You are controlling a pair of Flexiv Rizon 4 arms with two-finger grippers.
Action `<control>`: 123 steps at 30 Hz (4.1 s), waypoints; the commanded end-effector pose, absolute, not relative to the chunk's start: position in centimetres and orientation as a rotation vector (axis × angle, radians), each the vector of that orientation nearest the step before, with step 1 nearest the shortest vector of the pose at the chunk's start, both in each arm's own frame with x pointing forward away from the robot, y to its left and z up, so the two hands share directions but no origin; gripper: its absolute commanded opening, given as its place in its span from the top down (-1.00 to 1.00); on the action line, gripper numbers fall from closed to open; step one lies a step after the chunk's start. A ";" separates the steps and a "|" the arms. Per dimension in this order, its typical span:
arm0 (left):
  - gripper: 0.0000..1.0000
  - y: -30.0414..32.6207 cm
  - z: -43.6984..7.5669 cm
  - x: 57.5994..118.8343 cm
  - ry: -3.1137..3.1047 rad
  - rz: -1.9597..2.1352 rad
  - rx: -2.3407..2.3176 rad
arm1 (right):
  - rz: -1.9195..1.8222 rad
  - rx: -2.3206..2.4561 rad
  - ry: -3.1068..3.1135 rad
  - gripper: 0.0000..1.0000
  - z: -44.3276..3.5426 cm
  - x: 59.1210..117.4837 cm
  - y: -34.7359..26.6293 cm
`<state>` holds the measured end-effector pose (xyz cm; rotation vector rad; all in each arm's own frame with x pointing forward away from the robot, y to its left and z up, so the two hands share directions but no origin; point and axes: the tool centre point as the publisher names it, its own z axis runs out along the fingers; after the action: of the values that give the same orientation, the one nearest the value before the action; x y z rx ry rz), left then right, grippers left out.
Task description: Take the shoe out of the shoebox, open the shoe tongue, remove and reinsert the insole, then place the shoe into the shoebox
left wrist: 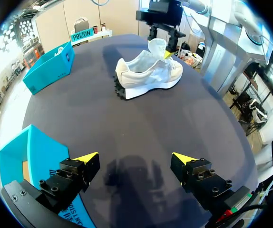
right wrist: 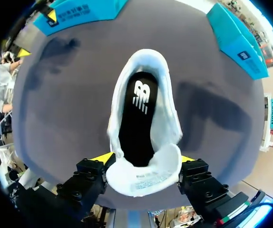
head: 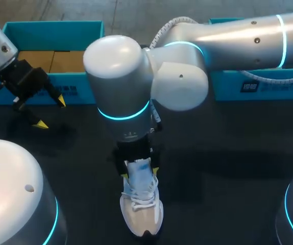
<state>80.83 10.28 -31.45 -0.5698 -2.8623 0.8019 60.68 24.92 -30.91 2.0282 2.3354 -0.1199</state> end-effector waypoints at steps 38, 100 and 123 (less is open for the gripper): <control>-1.00 10.3 -31.4 80.8 -2.862 0.798 -0.571 | -0.005 2.205 2.069 0.31 -28.8 57.7 25.9; -1.00 10.3 -31.4 80.8 -2.862 0.798 -0.571 | 0.046 2.341 1.982 0.80 -31.6 59.7 26.5; -1.00 10.3 -31.4 80.8 -2.862 0.798 -0.571 | 0.019 2.421 1.977 0.80 -35.0 59.6 26.2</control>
<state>80.83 10.28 -31.44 -0.5699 -2.8623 0.8018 59.90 26.49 -34.69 2.0024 2.4019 -0.0066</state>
